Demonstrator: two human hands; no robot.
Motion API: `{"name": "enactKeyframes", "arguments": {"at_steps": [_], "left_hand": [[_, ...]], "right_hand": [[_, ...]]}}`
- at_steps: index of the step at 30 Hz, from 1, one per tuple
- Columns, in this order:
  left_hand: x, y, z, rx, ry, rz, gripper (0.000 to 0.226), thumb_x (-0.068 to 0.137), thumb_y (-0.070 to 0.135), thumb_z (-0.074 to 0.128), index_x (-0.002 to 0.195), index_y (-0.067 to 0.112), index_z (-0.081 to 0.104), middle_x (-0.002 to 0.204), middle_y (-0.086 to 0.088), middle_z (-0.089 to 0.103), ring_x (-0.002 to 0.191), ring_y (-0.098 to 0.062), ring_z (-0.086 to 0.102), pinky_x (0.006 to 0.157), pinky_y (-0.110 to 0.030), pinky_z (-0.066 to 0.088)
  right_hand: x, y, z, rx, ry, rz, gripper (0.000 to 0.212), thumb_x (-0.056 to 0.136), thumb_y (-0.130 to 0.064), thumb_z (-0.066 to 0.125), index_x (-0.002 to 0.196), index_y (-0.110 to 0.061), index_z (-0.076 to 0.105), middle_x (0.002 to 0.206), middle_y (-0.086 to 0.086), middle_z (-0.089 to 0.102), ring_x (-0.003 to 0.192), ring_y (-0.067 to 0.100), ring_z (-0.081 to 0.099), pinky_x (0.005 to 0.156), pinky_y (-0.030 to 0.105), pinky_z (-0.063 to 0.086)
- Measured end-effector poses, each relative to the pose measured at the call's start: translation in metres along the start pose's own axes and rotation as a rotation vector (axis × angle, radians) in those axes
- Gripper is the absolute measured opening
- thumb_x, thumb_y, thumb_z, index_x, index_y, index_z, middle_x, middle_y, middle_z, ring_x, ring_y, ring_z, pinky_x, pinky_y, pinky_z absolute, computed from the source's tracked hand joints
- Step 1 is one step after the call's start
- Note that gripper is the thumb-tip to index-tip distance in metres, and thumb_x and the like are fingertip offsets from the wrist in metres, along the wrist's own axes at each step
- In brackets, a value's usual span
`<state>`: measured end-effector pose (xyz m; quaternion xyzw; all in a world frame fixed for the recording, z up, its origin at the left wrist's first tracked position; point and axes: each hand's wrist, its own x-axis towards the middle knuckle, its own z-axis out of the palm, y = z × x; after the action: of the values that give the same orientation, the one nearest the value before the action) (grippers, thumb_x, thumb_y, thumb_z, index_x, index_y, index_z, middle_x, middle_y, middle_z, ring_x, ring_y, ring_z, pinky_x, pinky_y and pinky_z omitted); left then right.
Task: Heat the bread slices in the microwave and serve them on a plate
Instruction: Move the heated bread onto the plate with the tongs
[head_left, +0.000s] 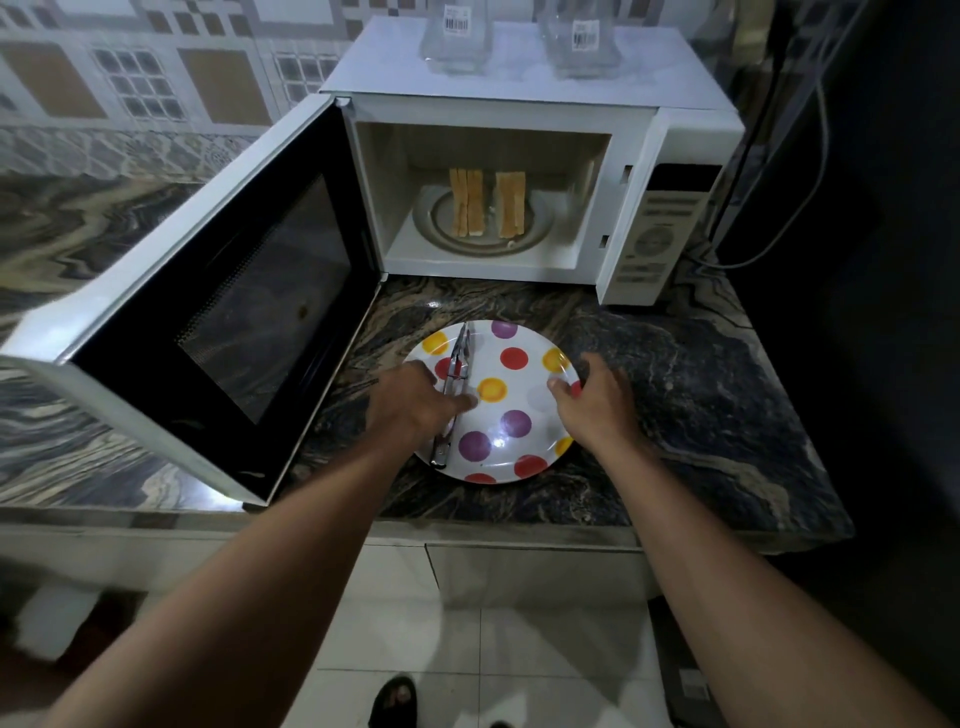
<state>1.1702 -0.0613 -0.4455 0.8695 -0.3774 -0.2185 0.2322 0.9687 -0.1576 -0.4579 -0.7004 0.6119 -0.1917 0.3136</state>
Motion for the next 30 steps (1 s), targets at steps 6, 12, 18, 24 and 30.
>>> {"name": "enactKeyframes", "arguments": {"at_steps": [6,12,18,24,30], "left_hand": [[-0.006,0.010,0.000,-0.009,-0.015,-0.008,0.032,0.071,0.044,0.082,0.072,0.013,0.075,0.078,-0.005,0.073,0.081,-0.026,0.069,0.065,-0.026,0.042],[-0.012,0.038,-0.013,-0.386,-0.147,-0.026,0.023,0.073,0.039,0.086,0.075,0.017,0.079,0.071,0.000,0.074,0.073,-0.023,0.070,0.069,-0.032,0.055],[-0.027,0.057,-0.033,-0.701,-0.214,0.081,0.006,0.081,0.017,0.083,0.078,0.015,0.078,0.074,-0.005,0.073,0.073,-0.018,0.065,0.075,-0.036,0.055],[-0.031,0.068,-0.050,-0.709,-0.139,0.152,0.032,0.073,0.038,0.089,0.089,0.014,0.076,0.076,-0.002,0.073,0.066,-0.012,0.065,0.065,-0.035,0.050],[-0.031,0.084,-0.071,-0.736,-0.126,0.276,0.017,0.090,0.034,0.074,0.094,0.018,0.076,0.082,-0.010,0.060,0.079,-0.022,0.060,0.073,-0.029,0.049]], "right_hand": [[-0.015,-0.017,-0.005,0.056,0.023,-0.100,0.044,0.092,-0.045,0.061,0.129,-0.020,0.055,0.121,0.005,0.062,0.108,0.026,0.060,0.086,0.032,0.047],[-0.031,-0.038,-0.002,0.226,-0.355,-0.098,0.041,0.095,-0.051,0.058,0.117,-0.018,0.067,0.110,0.001,0.070,0.099,0.019,0.066,0.078,0.030,0.050],[-0.036,-0.051,-0.007,0.470,-0.560,-0.110,0.026,0.100,-0.034,0.058,0.113,-0.016,0.071,0.093,-0.002,0.074,0.090,0.011,0.069,0.075,0.030,0.056],[-0.035,-0.061,-0.020,0.593,-0.507,-0.149,0.024,0.096,-0.017,0.065,0.112,-0.001,0.069,0.098,0.010,0.074,0.084,0.016,0.070,0.074,0.031,0.056],[-0.041,-0.065,-0.028,0.674,-0.506,-0.176,0.019,0.091,-0.006,0.069,0.106,0.005,0.069,0.090,0.009,0.072,0.077,0.015,0.067,0.064,0.022,0.053]]}}
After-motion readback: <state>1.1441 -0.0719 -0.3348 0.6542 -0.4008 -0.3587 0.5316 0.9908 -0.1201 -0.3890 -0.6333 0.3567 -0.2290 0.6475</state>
